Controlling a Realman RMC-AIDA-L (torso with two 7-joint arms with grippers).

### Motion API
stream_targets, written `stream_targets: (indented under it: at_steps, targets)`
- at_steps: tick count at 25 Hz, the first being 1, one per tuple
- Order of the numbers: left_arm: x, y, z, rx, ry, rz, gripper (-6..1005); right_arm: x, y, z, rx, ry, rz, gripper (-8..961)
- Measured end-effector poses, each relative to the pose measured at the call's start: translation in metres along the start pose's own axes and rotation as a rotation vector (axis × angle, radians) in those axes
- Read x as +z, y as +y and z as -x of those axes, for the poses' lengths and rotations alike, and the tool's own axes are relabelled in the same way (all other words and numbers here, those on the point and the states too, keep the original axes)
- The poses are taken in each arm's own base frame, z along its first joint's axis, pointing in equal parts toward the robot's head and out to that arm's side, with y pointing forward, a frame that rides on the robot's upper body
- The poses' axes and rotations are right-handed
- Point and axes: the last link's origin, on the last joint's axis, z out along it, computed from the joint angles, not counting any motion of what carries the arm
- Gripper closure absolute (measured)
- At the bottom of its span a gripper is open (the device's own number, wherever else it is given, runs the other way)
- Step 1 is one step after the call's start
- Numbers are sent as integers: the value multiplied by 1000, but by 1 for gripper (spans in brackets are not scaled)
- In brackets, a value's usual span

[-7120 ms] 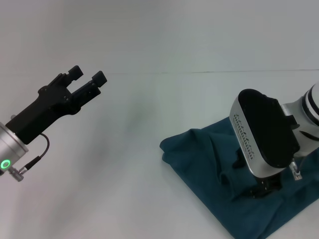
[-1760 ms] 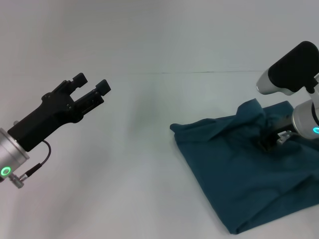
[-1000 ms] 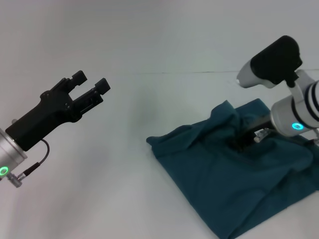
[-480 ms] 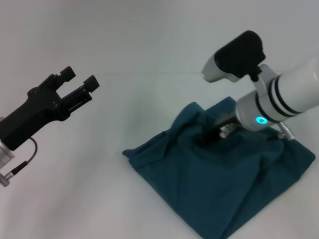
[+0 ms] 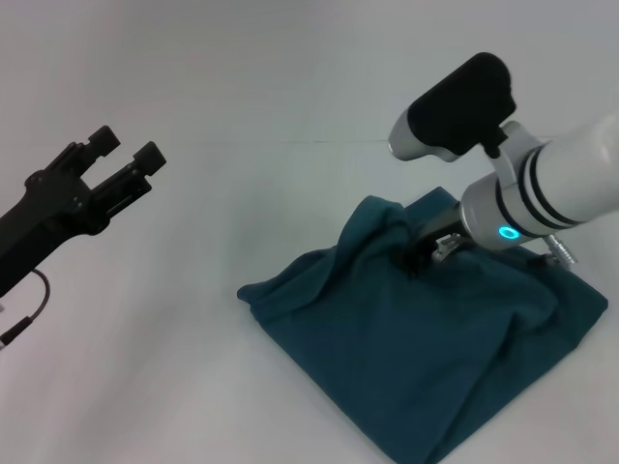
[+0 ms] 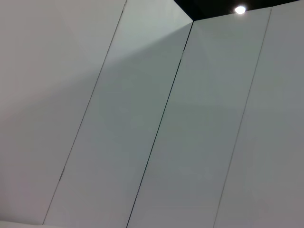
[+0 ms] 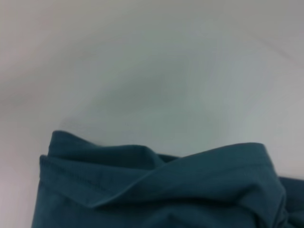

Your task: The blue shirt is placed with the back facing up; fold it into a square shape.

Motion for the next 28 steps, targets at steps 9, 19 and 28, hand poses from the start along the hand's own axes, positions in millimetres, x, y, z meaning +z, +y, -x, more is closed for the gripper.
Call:
stream_targets:
  at_steps: [9, 19, 28]
  targets:
    - [1, 2, -1, -1, 5, 16, 111, -29, -5, -8, 43, -82, -97, 876]
    - [1, 3, -2, 0, 7, 22, 111, -51, -16, -17, 75, -56, -233, 876]
    - [-2, 3, -1, -2, 7, 18, 112, -41, -28, -45, 137, 66, -257, 876]
